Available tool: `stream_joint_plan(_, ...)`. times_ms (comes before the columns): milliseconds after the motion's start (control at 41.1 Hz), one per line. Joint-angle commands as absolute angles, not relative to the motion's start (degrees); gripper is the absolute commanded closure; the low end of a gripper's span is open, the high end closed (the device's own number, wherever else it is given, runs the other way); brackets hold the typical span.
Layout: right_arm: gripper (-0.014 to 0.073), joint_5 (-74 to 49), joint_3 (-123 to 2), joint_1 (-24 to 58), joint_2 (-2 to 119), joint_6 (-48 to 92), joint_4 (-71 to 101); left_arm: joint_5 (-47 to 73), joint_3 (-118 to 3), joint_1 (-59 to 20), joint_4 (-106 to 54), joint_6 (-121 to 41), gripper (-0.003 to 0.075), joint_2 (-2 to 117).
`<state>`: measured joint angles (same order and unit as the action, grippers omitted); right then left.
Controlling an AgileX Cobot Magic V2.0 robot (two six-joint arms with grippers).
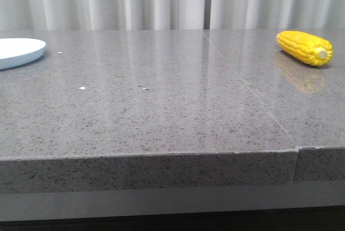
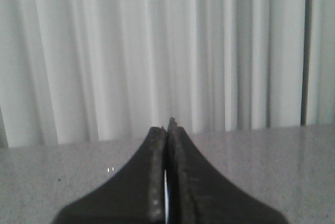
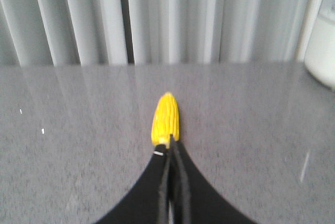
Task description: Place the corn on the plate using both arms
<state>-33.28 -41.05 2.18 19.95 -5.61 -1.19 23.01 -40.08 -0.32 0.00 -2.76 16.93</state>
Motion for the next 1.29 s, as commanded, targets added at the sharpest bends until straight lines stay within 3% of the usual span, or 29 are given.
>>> stream_joint_plan(0, 0.0662, -34.35, -44.88, 2.19, 25.15, -5.49, -1.13, 24.62, -44.41, -0.36, 0.00, -2.42, 0.0740, 22.71)
stream_joint_plan(560, 0.0654, -37.51, -44.96, 2.19, 39.24, -5.30, -1.13, 28.67, -44.45, -0.36, -1.05, -2.42, 0.0739, 35.60)
stream_joint_plan(608, 0.0622, -37.51, -44.96, 2.19, 39.24, -4.66, -1.13, 28.82, -44.45, -0.36, -1.05, -2.42, 0.0737, 36.05)
stream_joint_plan(706, 0.0452, -37.51, -44.96, 2.19, 39.24, -3.75, -1.13, 29.27, -44.45, -0.36, -1.05, -2.42, 0.0669, 36.88)
stream_joint_plan(827, 0.0134, -37.51, -44.96, 2.19, 39.24, -3.31, -1.13, 29.95, -44.45, -0.36, -1.05, -2.42, 0.0412, 37.82)
stream_joint_plan(900, 0.0015, -37.51, -44.96, 2.19, 39.24, -3.31, -1.13, 29.98, -44.45, -0.36, -1.05, -2.42, 0.0270, 37.99)
stream_joint_plan(998, -0.0022, -37.56, -44.96, 2.19, 39.24, -3.31, -1.13, 30.93, -44.57, -0.36, -1.05, -2.42, 0.0201, 38.50)
stream_joint_plan(1265, -0.0022, -37.51, -44.96, 2.19, 39.24, -3.31, -1.13, 39.10, -49.45, -0.36, -0.40, -2.42, 0.0205, 46.23)
